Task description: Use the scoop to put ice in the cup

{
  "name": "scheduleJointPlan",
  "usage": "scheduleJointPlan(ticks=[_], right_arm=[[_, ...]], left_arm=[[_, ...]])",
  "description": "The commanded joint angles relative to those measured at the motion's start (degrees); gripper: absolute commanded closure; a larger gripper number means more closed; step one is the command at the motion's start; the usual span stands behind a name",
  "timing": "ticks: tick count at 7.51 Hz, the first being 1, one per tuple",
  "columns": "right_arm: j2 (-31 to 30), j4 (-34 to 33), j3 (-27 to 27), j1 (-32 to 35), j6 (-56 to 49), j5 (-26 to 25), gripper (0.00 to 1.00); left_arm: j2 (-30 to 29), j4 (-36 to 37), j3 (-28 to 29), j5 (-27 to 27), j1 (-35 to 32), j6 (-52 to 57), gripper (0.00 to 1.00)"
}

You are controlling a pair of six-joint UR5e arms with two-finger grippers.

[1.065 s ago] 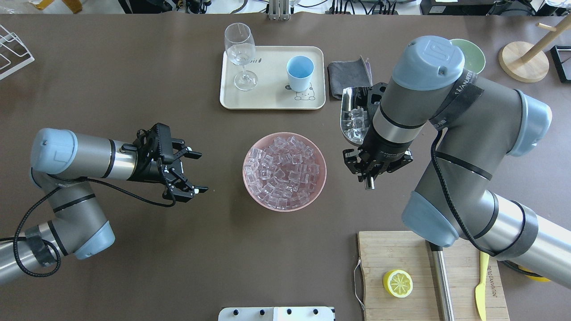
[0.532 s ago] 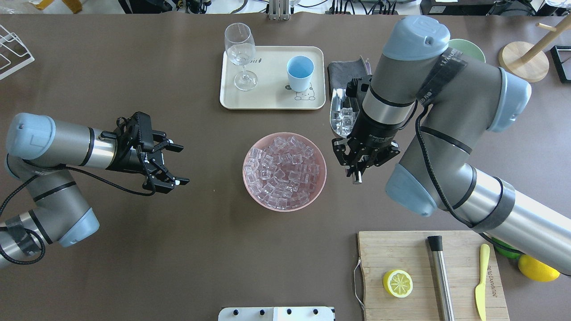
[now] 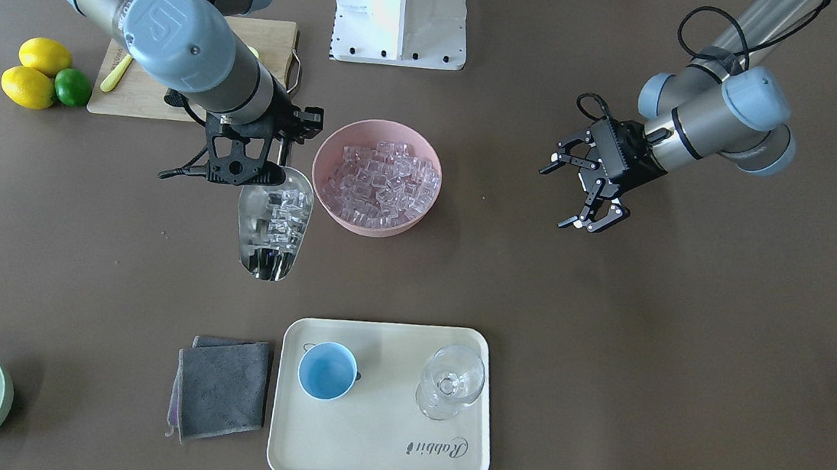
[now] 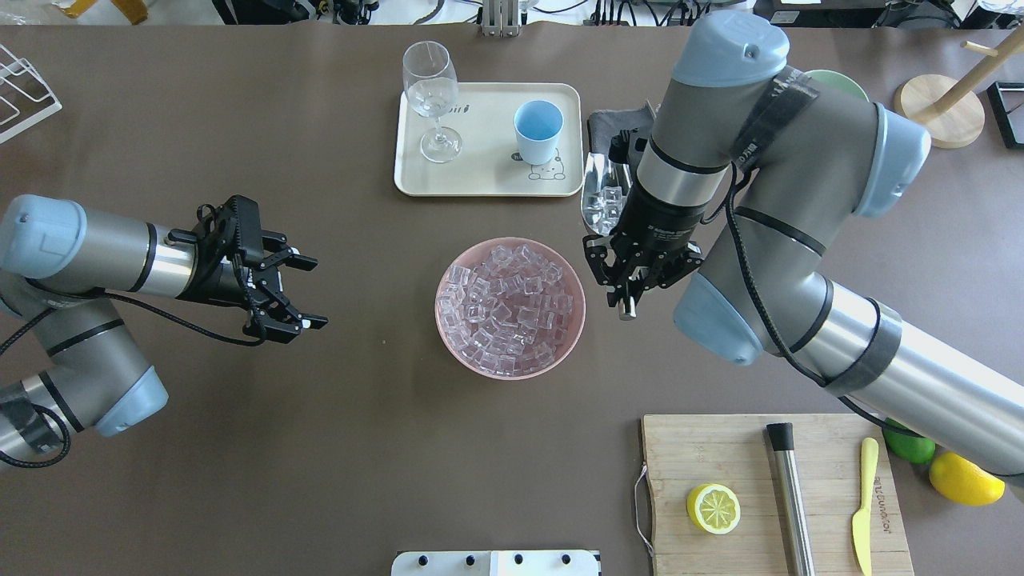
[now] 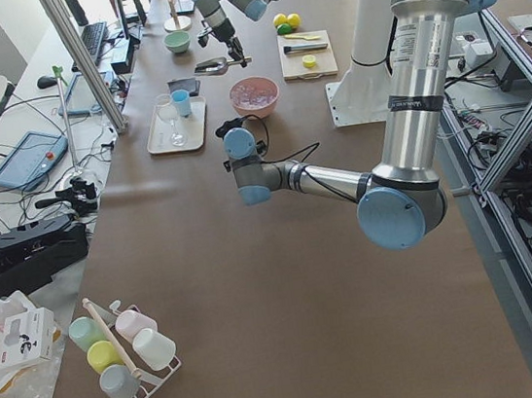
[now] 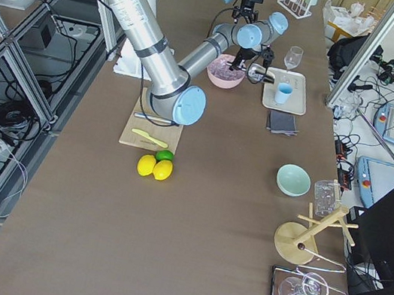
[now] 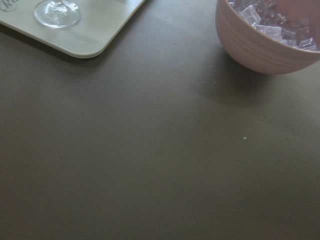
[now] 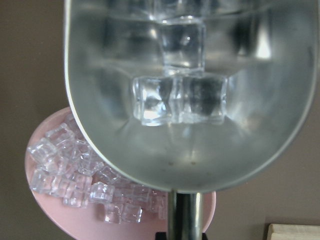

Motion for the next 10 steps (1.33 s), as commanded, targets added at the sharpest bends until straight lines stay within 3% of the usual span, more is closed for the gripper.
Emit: scheduleJointPlan(ticks=[1, 2, 4, 6, 7, 9, 10], right_arm=[[5.69, 4.24, -10.36, 1.30, 0.45, 9.85, 1.00], [5.78, 4.80, -11.87, 2.09, 0.37, 13.29, 1.00], [7.09, 5.51, -15.82, 4.20, 0.02, 19.53, 1.00], [7.36, 7.61, -18.29, 6.13, -0.07, 23.06, 1.00], [9.02, 7.62, -20.21, 7.01, -0.33, 24.47, 1.00], [9.82, 7.88, -21.20, 7.11, -0.86, 25.97, 1.00], [10.61, 7.97, -22.07, 7.11, -0.95, 27.02, 1.00]], left_arm=[[3.84, 1.12, 3.99, 1.03, -10.07, 22.15, 0.02], [4.19, 2.51, 5.85, 1.40, -13.85, 31.10, 0.02], [5.07, 12.92, 5.78, -7.16, -19.40, 31.10, 0.02], [5.33, 19.38, 4.56, -8.53, -22.75, 31.28, 0.02], [5.51, 24.01, 2.90, -8.62, -25.55, 31.36, 0.02], [11.19, 34.47, -6.83, -7.83, -29.17, 31.71, 0.02], [11.40, 40.69, -6.88, -7.91, -32.06, 31.63, 0.02]])
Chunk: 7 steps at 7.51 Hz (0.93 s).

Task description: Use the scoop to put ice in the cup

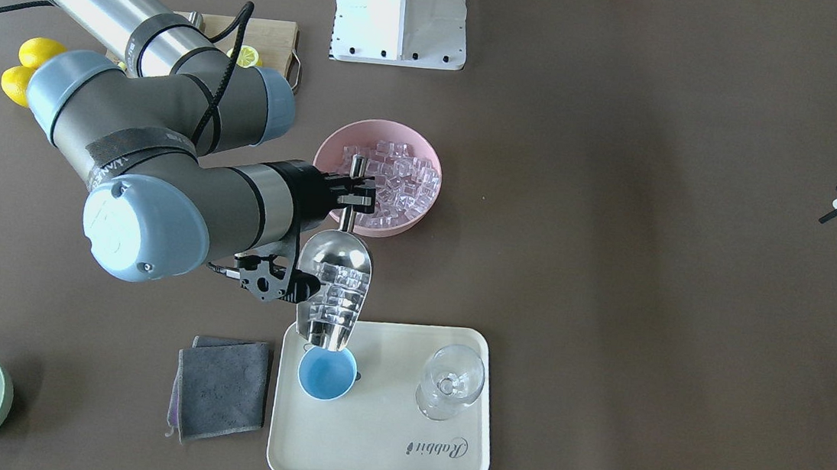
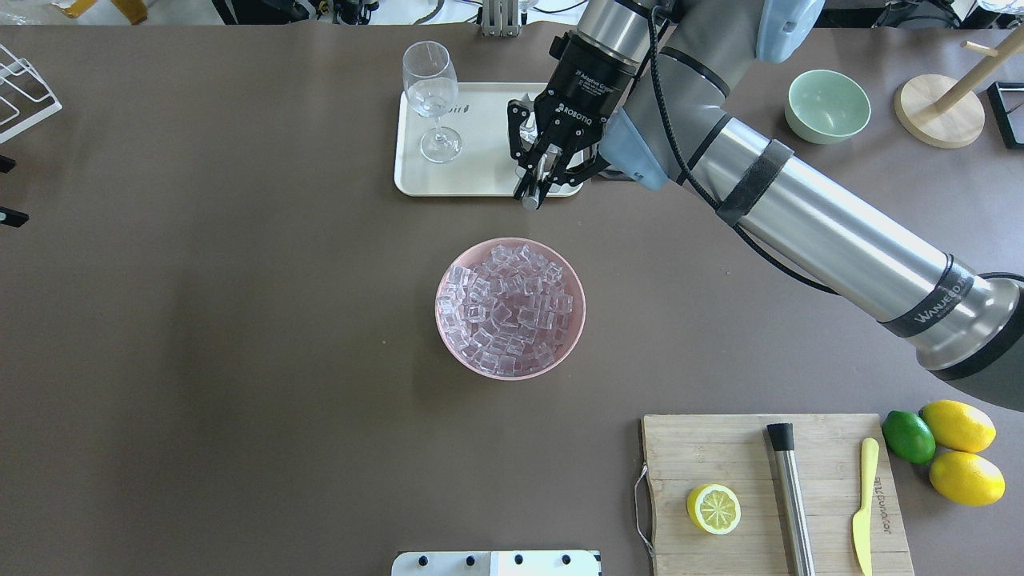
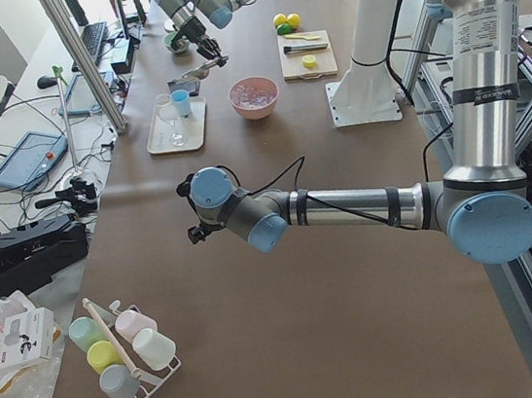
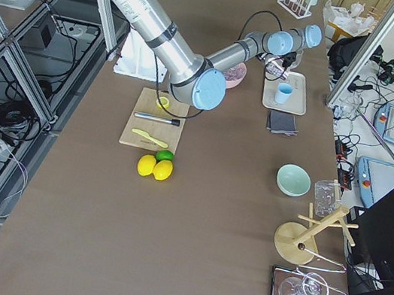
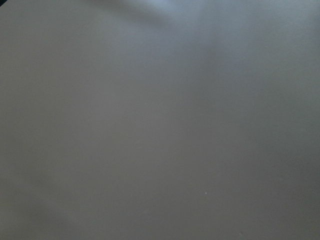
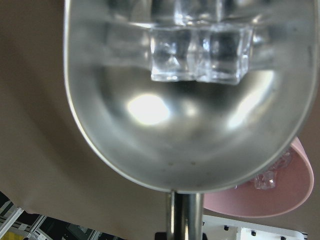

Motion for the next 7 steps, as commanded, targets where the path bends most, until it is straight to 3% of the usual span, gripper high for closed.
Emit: scheduleJointPlan(ticks=[1, 3, 4, 7], right_arm=[[1.13, 1.47, -2.77, 0.21, -0.36, 3.60, 1.00], [1.13, 3.24, -4.45, 0.65, -0.45, 6.25, 1.00], [1.04, 3.24, -4.45, 0.65, -0.71, 6.34, 1.00], [0.52, 3.24, -4.54, 1.17, -1.50, 8.01, 1.00]], left_arm=[[2.26, 15.30, -3.53, 0.25, -5.52, 0.00, 0.02], [2.61, 23.57, -3.27, 1.03, -9.29, 0.00, 0.02], [3.22, 26.74, -3.44, 4.26, -10.00, 0.00, 0.02], [4.90, 27.22, 0.86, 5.43, -15.18, 0.00, 0.02]])
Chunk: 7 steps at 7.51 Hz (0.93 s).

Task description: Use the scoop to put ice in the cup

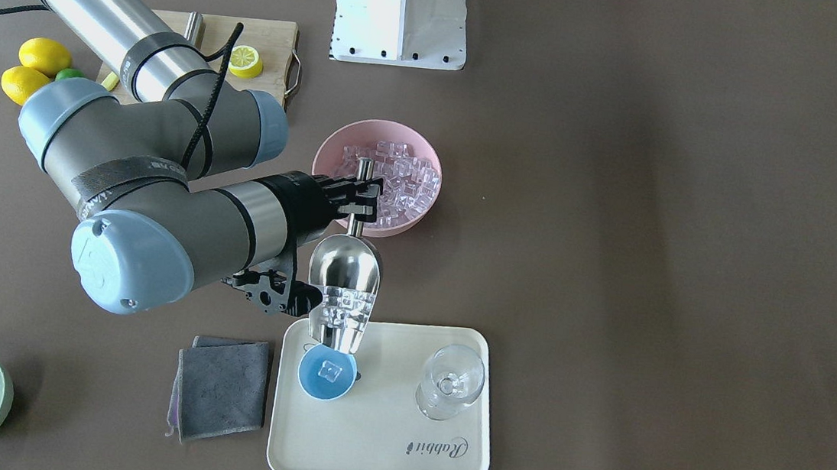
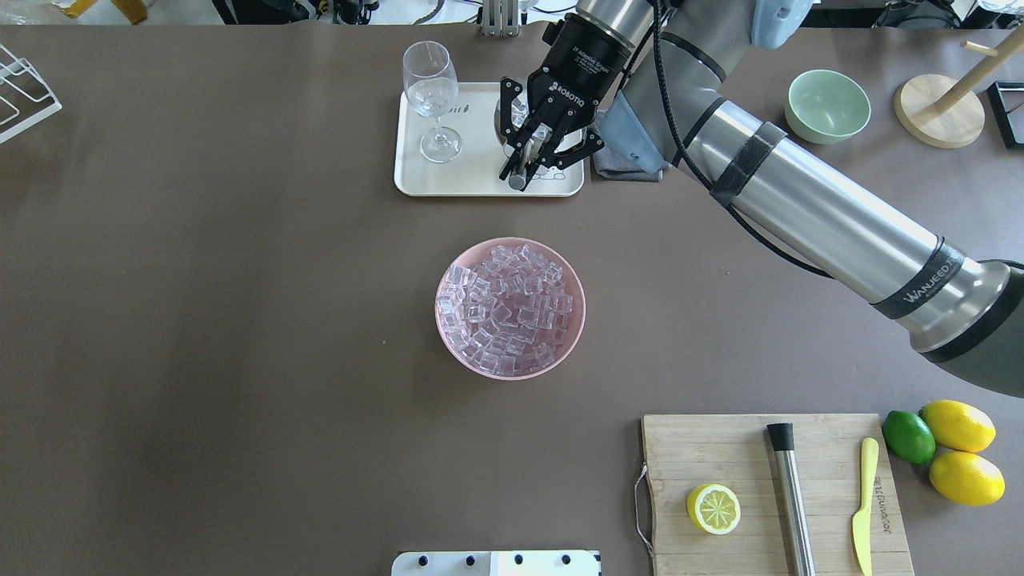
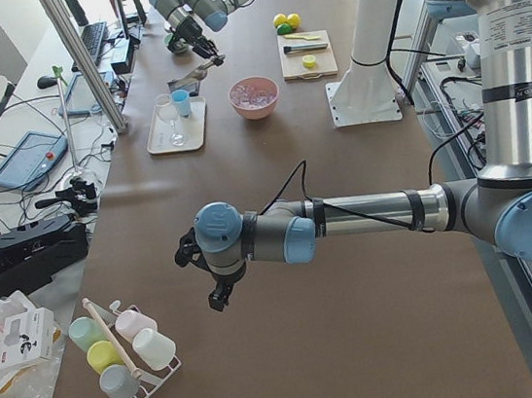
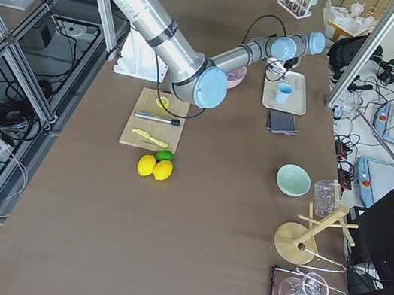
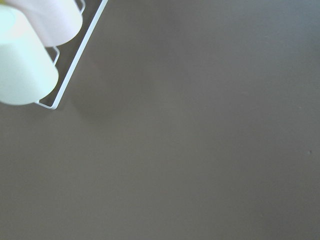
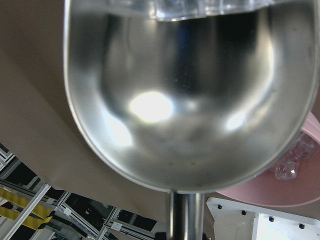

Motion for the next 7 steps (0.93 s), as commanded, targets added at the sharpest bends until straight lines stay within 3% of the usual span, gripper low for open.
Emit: scheduleJointPlan(ticks=[1, 4, 7], right_arm=[[-0.39, 0.02, -0.06, 0.52, -0.52, 1.34, 1.00], [-1.61, 0.02, -0.06, 0.96, -1.30, 3.88, 1.00], [-1.71, 0.02, 0.02, 0.87, -1.48, 3.98, 1.00]], left_arm=[[1.45, 0.59, 3.55, 0.38, -4.18, -0.04, 0.02], [2.24, 3.14, 3.74, -0.15, -6.22, -3.52, 0.02], [1.63, 3.05, -0.47, -1.73, -4.38, -19.70, 0.02]])
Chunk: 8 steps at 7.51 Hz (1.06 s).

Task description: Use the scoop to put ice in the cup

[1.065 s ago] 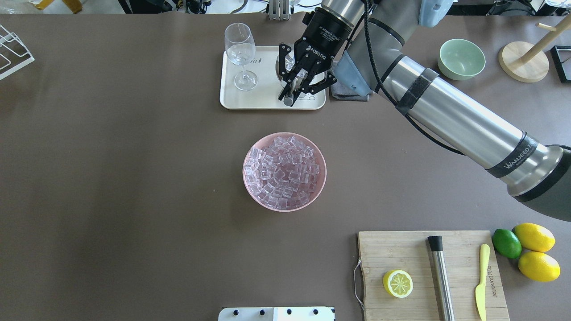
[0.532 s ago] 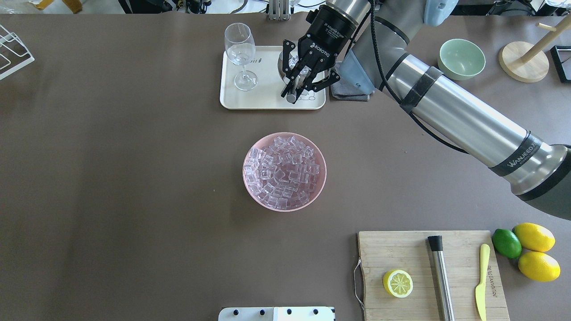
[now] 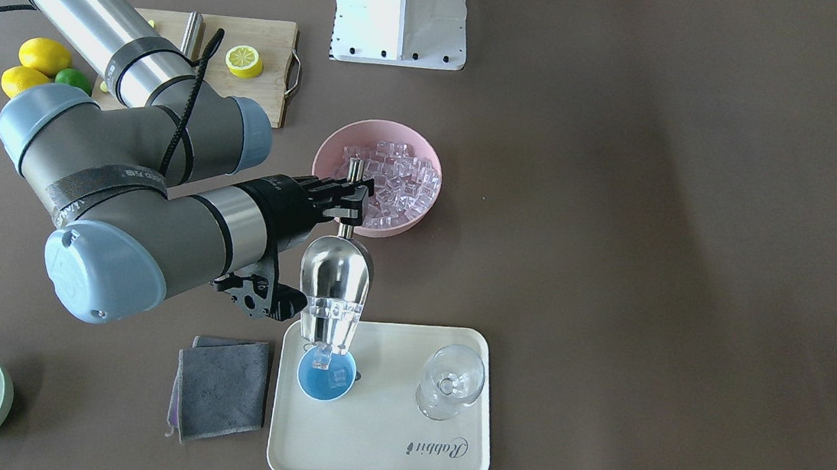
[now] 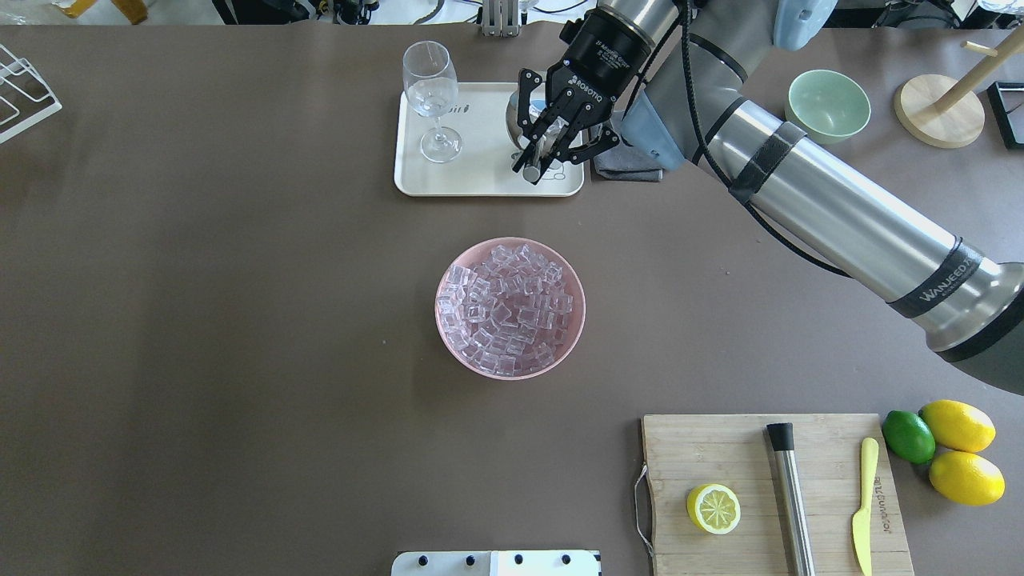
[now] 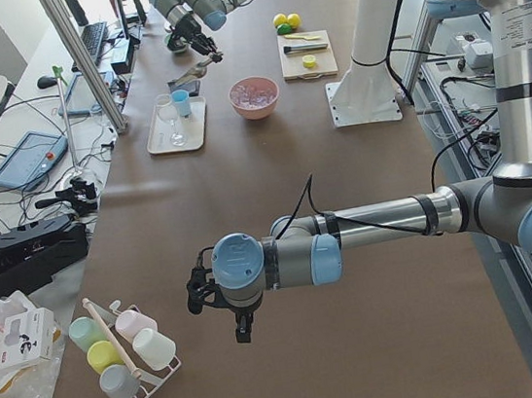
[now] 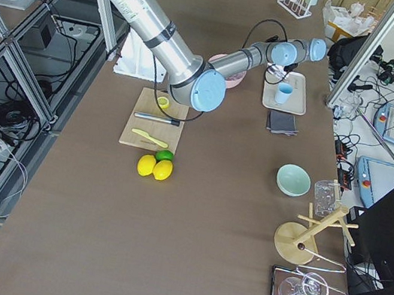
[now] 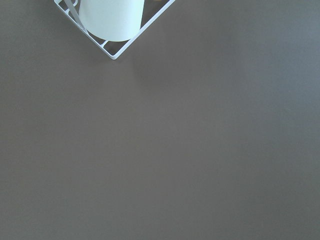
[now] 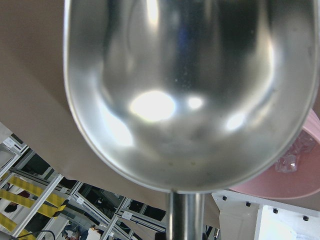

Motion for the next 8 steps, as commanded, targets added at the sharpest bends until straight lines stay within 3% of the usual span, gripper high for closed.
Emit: scheduleJointPlan(ticks=[1, 3, 8], right_arm=[[-0.10, 0.00, 0.13, 0.04, 0.00, 0.58, 1.00], [-0.19, 0.00, 0.13, 0.04, -0.09, 0.85, 1.00], [-0.45, 0.00, 0.22, 0.04, -0.26, 1.46, 1.00]], left_arm=[[-0.30, -0.15, -2.32, -0.83, 2.97, -9.48, 0.02], [-1.26, -0.24, -4.94, -0.83, 6.74, -16.49, 0.02], [-0.13, 0.02, -6.28, -0.91, 6.94, -17.15, 0.02]])
